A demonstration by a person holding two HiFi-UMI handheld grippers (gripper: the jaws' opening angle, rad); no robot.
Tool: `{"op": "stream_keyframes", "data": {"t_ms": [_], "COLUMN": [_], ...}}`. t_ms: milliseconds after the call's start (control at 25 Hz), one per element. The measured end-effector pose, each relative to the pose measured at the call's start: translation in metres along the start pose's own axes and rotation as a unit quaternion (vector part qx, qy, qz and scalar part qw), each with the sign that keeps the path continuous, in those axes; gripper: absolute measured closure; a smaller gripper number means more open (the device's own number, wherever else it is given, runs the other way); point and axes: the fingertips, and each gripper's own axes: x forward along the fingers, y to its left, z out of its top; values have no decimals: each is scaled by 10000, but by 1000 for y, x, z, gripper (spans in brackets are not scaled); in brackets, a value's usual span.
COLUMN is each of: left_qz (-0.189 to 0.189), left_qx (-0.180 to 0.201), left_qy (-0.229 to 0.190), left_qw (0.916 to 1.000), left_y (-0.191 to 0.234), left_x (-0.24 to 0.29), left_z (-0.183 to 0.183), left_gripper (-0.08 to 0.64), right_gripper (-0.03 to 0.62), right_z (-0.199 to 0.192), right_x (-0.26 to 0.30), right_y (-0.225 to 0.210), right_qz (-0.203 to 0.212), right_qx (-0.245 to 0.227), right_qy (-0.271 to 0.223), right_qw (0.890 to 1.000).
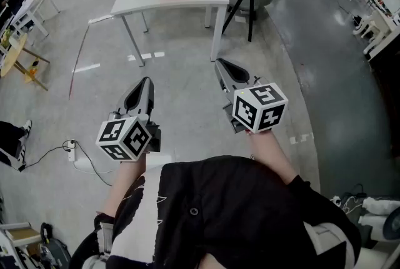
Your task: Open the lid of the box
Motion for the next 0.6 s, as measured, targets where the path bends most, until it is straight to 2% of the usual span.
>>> {"op": "stream_keyframes", "data": {"t_ms": [320,600], "left_qz": [1,-40], "left_qx": [-81,-47], "left_qy": [-5,143], "left_qw": [10000,9999], "left_y": [16,44], "left_x": [-6,-15], "left_z": [2,-4], "left_gripper": [549,549], "right_gripper": [588,588], "right_z": [-3,-17], "right_x": [12,26], "right_y": [11,25], "right_qz": [-16,-85], "right_qx": [22,501], "right_qy": [15,-42], "right_qw": [10000,9987]}}
